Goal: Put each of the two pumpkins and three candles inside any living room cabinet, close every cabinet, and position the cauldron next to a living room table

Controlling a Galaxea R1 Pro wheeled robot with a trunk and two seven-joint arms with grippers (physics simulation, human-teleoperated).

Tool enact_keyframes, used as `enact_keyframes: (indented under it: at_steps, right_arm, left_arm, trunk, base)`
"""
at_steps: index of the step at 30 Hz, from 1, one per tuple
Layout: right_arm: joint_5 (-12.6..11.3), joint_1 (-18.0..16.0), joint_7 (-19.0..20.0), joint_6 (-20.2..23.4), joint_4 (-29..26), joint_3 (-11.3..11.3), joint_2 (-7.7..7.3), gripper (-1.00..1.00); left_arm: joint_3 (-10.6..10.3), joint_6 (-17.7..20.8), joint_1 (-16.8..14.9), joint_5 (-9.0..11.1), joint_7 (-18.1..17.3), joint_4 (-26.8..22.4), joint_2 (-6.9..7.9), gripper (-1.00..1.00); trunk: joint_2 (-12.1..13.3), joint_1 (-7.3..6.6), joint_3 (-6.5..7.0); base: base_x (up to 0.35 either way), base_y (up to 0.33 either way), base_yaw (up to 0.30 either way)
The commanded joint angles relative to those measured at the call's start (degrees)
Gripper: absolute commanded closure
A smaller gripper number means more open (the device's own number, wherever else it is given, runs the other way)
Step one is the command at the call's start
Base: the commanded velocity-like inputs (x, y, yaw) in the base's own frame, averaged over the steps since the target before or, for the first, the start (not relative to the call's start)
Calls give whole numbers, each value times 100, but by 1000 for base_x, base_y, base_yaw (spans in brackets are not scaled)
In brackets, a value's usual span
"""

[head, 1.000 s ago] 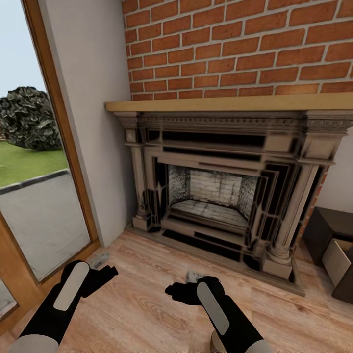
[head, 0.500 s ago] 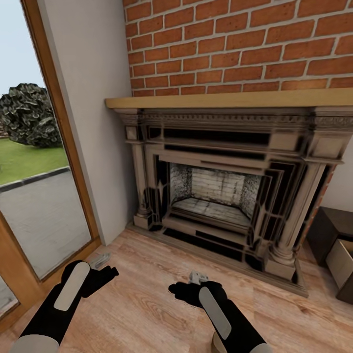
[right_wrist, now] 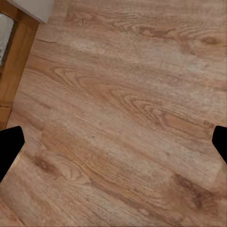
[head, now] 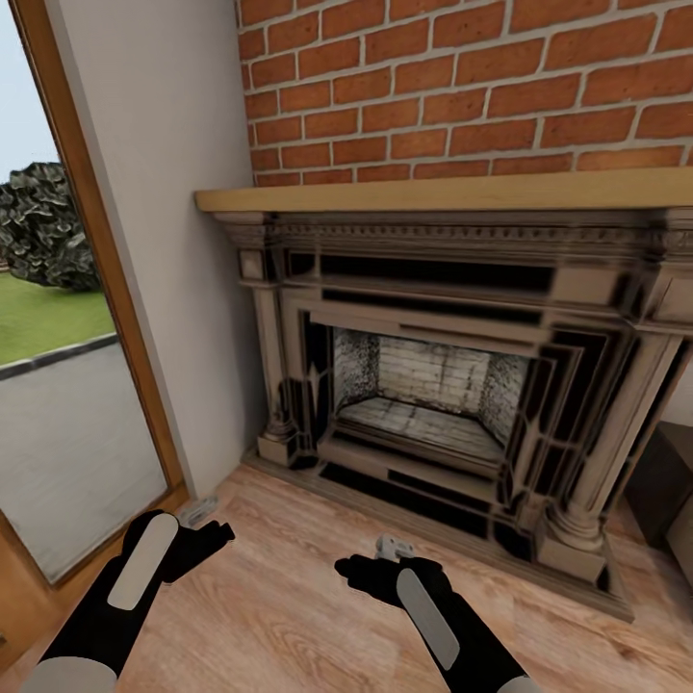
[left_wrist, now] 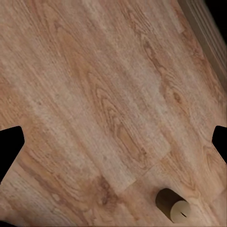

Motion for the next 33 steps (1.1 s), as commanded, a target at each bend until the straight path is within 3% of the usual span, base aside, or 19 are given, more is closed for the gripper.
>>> enact_keyframes:
  at_steps: [1,8,33]
  right_arm:
    - [-77,-4,-50,4,-5,8,-2,-100]
    - [-113,-4,-29,-10,8,-5,-2,-100]
    - [-92,-4,-35,-126,247,-13,-67,-100]
  left_arm:
    - [0,7,-4,62,56,-3,1,-100]
    - [-5,7,-3,64,56,3,1,-100]
    - [-28,-1,-1,68,53,-6,-14,-100]
  trunk:
    - [-3,2,-6]
    - [-3,2,-6]
    - [-3,2,-6]
  base:
    - [265,157,-39]
    - [178,142,-214]
    - [6,4,-290]
